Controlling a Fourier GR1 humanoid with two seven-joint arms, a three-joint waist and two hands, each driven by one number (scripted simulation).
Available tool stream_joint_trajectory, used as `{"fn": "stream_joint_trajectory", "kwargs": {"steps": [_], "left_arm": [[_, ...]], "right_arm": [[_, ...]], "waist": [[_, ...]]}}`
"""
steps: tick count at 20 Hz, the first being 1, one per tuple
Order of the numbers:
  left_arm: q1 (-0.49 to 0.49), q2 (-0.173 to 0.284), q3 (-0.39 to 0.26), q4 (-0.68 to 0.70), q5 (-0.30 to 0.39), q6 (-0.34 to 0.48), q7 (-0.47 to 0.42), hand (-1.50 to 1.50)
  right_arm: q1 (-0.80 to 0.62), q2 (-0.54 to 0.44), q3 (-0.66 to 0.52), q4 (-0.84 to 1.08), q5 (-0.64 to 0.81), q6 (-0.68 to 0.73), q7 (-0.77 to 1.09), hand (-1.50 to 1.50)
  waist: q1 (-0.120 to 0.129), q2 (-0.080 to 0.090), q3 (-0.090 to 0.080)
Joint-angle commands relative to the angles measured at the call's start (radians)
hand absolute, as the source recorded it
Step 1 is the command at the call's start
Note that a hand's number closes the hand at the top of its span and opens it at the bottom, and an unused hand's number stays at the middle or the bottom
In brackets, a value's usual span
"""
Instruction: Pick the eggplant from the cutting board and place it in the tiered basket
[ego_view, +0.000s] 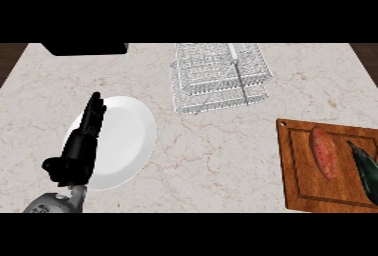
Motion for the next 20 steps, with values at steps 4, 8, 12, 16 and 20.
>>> {"fn": "stream_joint_trajectory", "kwargs": {"steps": [4,8,12,16,20], "left_arm": [[-0.028,-0.021,-0.032,0.001,-0.023,0.006,0.025,0.00],[-0.031,-0.028,-0.020,0.033,-0.018,-0.003,0.016,0.00],[-0.081,-0.053,-0.043,0.044,-0.049,0.012,0.049,0.00],[-0.097,-0.065,-0.021,0.097,-0.042,-0.021,0.016,0.00],[-0.111,-0.044,0.002,0.043,-0.041,-0.011,0.090,0.00]], "right_arm": [[-0.043,-0.235,-0.074,-0.126,0.229,0.257,-0.020,-1.50],[-0.079,-0.267,-0.095,-0.245,0.374,0.277,-0.037,-1.50],[-0.096,-0.203,-0.102,-0.309,0.539,0.298,-0.077,-1.50],[-0.112,-0.130,-0.059,-0.388,0.662,0.272,-0.103,-1.50],[-0.104,-0.124,-0.097,-0.385,0.742,0.323,-0.181,-1.50]], "waist": [[0.021,-0.004,-0.001],[0.033,-0.004,-0.003],[0.036,-0.002,-0.002],[0.042,-0.001,-0.005],[0.040,-0.005,-0.004]]}}
